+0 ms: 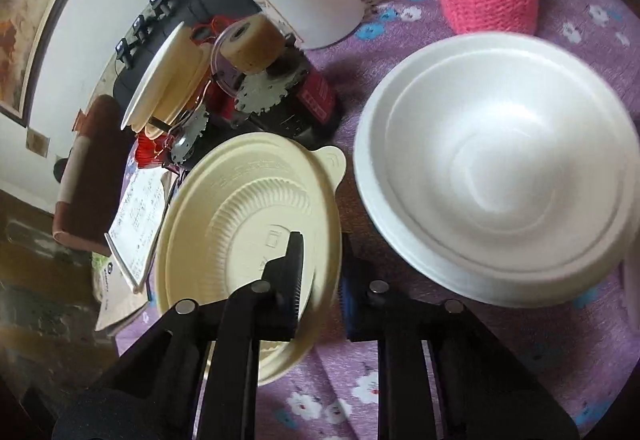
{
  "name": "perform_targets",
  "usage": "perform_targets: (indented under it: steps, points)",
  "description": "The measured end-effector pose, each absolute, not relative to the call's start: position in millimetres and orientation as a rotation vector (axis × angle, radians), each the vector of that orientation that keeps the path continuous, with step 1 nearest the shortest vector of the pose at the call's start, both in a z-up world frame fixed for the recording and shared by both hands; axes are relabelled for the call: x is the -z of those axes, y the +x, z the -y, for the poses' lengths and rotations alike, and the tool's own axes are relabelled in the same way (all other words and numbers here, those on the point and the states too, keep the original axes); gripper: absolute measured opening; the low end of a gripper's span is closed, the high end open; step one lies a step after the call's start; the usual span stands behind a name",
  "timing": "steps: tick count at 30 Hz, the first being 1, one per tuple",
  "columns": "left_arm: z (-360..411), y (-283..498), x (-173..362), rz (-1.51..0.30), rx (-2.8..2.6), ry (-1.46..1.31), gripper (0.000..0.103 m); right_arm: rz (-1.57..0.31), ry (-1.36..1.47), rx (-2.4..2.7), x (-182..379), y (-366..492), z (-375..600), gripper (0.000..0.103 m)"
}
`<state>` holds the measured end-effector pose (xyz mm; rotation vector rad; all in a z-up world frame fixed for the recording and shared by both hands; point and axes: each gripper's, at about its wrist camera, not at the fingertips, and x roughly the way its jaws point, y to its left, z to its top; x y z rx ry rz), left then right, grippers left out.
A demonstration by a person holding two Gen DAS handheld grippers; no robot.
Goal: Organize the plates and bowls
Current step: 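Close the right gripper on the beige plastic bowl rim, then lift the beige bowl with the right gripper and carry it toward the red plates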
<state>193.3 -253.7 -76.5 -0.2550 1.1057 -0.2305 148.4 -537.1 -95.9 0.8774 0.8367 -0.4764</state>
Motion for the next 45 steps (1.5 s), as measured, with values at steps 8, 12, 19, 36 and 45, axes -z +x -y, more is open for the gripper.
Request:
perform_targets:
  steps: [8, 12, 19, 36, 45]
  points:
    - [254.6, 195.6, 74.0, -1.159, 0.396, -0.362, 0.064, -0.799, 0.797, 0.409, 86.4, 98.9, 528.6, 0.009]
    - [272.3, 186.6, 71.9, -1.162, 0.44, -0.295, 0.066, -0.767, 0.76, 0.398, 82.4, 78.8, 520.8, 0.009]
    - [271.0, 184.0, 65.4, -1.149, 0.53, -0.351, 0.066, -0.738, 0.701, 0.442, 75.7, 73.8, 522.6, 0.009]
    - [313.2, 176.2, 96.5, -1.239, 0.539, -0.147, 0.013, -0.794, 0.823, 0.351, 96.1, 77.8, 524.8, 0.01]
    - [312.5, 166.1, 84.0, -1.172, 0.513, -0.098, 0.009, -0.804, 0.872, 0.316, 102.1, 78.8, 524.7, 0.01]
